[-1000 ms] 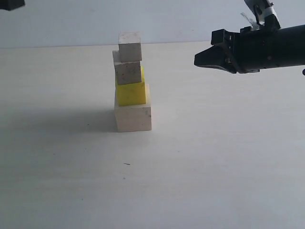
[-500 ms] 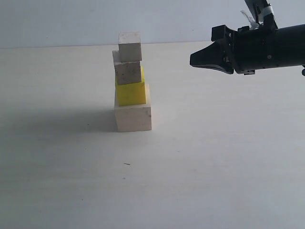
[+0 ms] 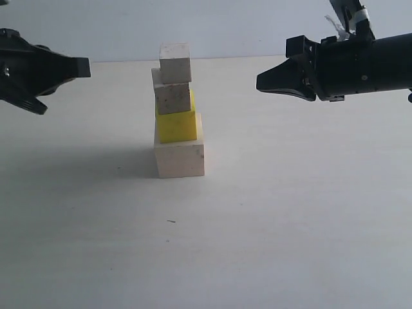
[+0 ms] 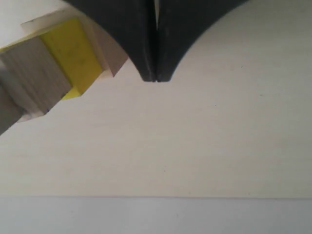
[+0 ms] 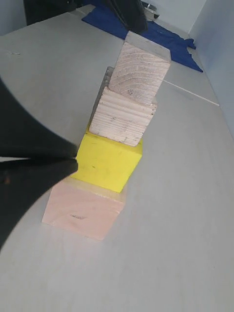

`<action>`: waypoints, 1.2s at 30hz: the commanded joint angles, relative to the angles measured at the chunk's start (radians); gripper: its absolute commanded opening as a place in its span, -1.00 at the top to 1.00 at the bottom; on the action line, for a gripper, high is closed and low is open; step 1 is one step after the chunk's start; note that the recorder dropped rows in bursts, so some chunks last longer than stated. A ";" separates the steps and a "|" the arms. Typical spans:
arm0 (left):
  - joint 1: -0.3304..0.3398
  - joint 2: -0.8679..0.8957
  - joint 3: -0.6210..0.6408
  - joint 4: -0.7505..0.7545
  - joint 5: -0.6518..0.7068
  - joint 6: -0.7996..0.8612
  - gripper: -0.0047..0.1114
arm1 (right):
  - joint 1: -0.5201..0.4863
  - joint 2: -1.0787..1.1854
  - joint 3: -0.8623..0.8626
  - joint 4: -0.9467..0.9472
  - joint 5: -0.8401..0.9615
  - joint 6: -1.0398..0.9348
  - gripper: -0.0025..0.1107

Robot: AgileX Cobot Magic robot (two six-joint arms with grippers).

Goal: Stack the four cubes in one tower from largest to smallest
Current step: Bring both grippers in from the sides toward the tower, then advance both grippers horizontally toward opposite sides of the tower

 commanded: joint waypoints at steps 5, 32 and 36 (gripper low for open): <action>-0.007 0.087 0.003 -0.007 0.012 -0.002 0.92 | 0.004 0.002 -0.007 -0.001 0.017 0.000 0.96; -0.118 -0.101 0.005 0.005 -0.082 0.152 0.92 | 0.022 0.055 -0.007 -0.028 -0.016 0.008 0.96; -0.114 -0.212 0.070 -0.020 -0.295 0.150 0.92 | 0.022 0.055 -0.007 -0.028 -0.012 0.008 0.96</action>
